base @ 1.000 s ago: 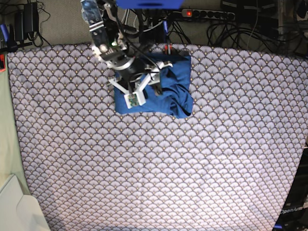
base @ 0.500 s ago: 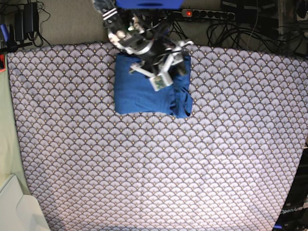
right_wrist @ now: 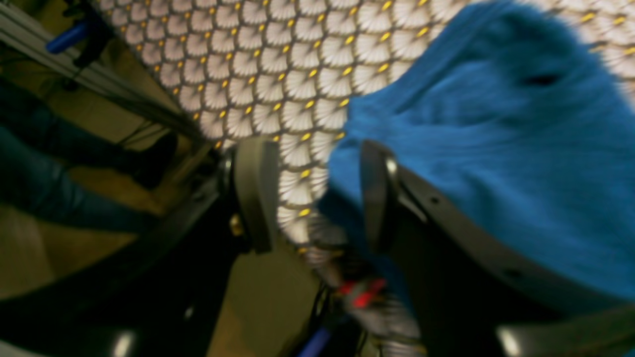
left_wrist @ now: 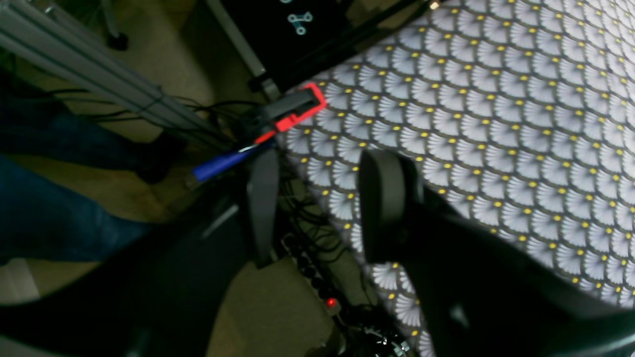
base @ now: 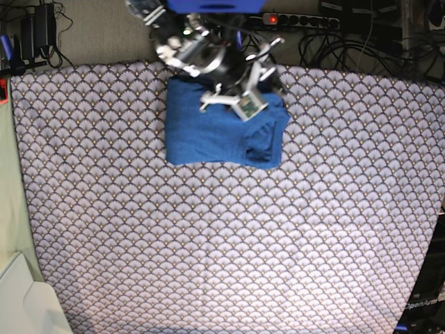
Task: Fold the T-shirt properly
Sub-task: 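Lift the right gripper away and bring the left gripper to the stack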
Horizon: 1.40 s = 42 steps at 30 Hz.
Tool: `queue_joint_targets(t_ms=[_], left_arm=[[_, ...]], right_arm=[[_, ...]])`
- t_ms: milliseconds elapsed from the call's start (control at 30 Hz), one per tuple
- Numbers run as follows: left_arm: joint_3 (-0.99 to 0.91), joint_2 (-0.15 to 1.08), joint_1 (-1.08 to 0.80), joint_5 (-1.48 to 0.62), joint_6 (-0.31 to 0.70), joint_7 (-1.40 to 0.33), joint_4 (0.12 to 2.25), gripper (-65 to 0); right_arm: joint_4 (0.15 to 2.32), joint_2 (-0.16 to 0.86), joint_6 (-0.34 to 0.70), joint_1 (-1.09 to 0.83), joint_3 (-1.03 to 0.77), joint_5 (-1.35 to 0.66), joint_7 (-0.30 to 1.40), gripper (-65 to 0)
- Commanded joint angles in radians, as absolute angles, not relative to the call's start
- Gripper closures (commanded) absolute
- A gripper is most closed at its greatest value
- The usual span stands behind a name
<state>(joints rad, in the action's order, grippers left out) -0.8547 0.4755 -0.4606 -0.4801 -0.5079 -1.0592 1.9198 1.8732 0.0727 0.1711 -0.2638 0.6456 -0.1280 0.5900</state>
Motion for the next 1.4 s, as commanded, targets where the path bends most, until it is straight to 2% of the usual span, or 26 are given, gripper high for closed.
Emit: queue_joint_targets(t_ms=[0,133,200,300,333,633,867,1000,1067,1233,1267,1367], left_arm=[[-0.866,0.495,-0.463,-0.472,-0.512,-1.047,1.934,-26.6],[-0.866,0.493,-0.463,-0.472,-0.504,-1.047,1.936,-26.6],[-0.866,0.489,-0.46,-0.472,-0.446,-1.049,1.933,-26.7],[-0.866,0.464,-0.452,-0.47,-0.375,-1.05,1.933,-26.7],[-0.86,0.455,-0.452,-0.467,-0.372,-1.05,1.931,-26.7],[-0.766,0.424,-0.381,-0.463,-0.366,-1.05,1.828,-26.7],[-0.671,0.386,-0.303,-0.47,-0.367,-1.073,1.801,-27.2],[-0.674,0.308,-0.2,-0.47,-0.364,-1.175,1.808,-27.5],[-0.67,0.266,-0.162,-0.472,-0.364,-1.211,1.827,-31.9],[-0.654,0.137,-0.093,-0.59,-0.363,-1.317,1.908,-57.5],[-0.636,0.133,-0.087,-0.641,-0.363,-1.333,1.908,-59.4],[-0.558,0.119,-0.071,-0.762,-0.363,-1.346,1.865,-58.5]], right_arm=[[1.92,0.074,0.173,-0.255,0.602,-0.13,0.556,-27.7],[1.986,0.105,0.173,-0.28,0.435,-0.133,0.558,-25.2],[1.989,0.107,0.173,-0.295,0.366,-0.133,0.553,-17.8],[1.986,0.104,0.176,-0.323,0.3,-0.133,0.556,-2.2],[1.986,0.102,0.177,-0.335,0.292,-0.133,0.552,0.0],[1.986,0.107,0.177,-0.369,0.302,-0.133,0.558,-7.0],[1.988,0.133,0.183,-0.423,0.147,-0.133,0.549,-23.3],[1.988,0.128,0.357,-0.438,-0.013,-0.133,0.55,-27.7],[1.988,0.111,0.443,-0.437,-0.084,-0.133,0.556,-28.0],[1.988,0.074,0.579,-0.429,-0.24,-0.131,0.556,-28.0],[1.988,0.073,0.591,-0.427,-0.255,-0.13,0.556,-28.0],[1.988,0.076,0.596,-0.427,-0.271,-0.13,0.556,-28.0]])
